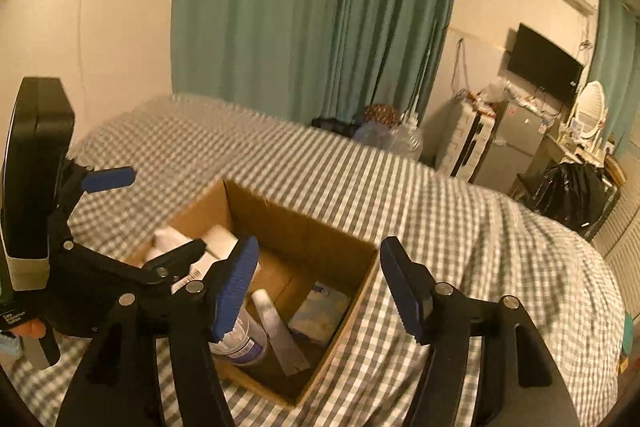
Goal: Organize objects
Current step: 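Drop the tape roll from the left tool while the right tool drops the tube into the box, then grasp the foil blister pack with the left tool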
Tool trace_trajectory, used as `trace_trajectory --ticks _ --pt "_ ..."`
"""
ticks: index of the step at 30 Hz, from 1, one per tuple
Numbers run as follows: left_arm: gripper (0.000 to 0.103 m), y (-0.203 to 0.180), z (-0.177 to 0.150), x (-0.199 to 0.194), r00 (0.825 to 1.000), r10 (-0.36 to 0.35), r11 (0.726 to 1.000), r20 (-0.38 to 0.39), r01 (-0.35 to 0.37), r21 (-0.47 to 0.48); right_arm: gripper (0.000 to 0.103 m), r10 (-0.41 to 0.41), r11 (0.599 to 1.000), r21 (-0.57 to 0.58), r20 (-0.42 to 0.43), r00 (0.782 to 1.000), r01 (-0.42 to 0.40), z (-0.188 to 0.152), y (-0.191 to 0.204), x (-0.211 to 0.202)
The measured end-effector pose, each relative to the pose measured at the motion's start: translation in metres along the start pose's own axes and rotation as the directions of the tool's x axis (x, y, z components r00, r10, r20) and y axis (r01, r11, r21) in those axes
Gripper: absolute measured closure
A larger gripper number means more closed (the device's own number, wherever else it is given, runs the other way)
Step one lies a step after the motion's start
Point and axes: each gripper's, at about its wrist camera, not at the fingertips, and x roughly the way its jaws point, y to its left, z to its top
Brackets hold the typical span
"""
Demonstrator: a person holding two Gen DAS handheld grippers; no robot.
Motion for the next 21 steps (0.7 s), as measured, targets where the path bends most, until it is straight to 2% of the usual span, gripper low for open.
trace_trajectory --ticks 5,11,15,21 --pt "0.000 0.014 0.004 -0.061 0.997 0.027 1.000 0.078 -0.026 -0.013 0.036 -0.020 1.000 -0.022 0.068 0.998 0.021 0.012 0.007 -0.056" --pt "0.000 0.025 0.002 -0.128 0.985 0.072 0.997 0.160 -0.072 -0.006 0.036 -0.017 0.998 -0.060 0.142 0.990 0.026 0.018 0.024 -0.120" --pt "0.000 0.036 -0.011 -0.161 0.984 0.074 0.997 0.163 -0.071 -0.022 0.030 -0.008 0.997 -0.077 0.169 0.986 0.021 0.011 0.042 -0.155" --pt "0.000 0.049 -0.048 -0.189 0.987 0.091 0.995 0.133 -0.083 -0.060 0.024 0.016 0.997 -0.077 0.161 0.987 -0.003 -0.013 0.058 -0.175"
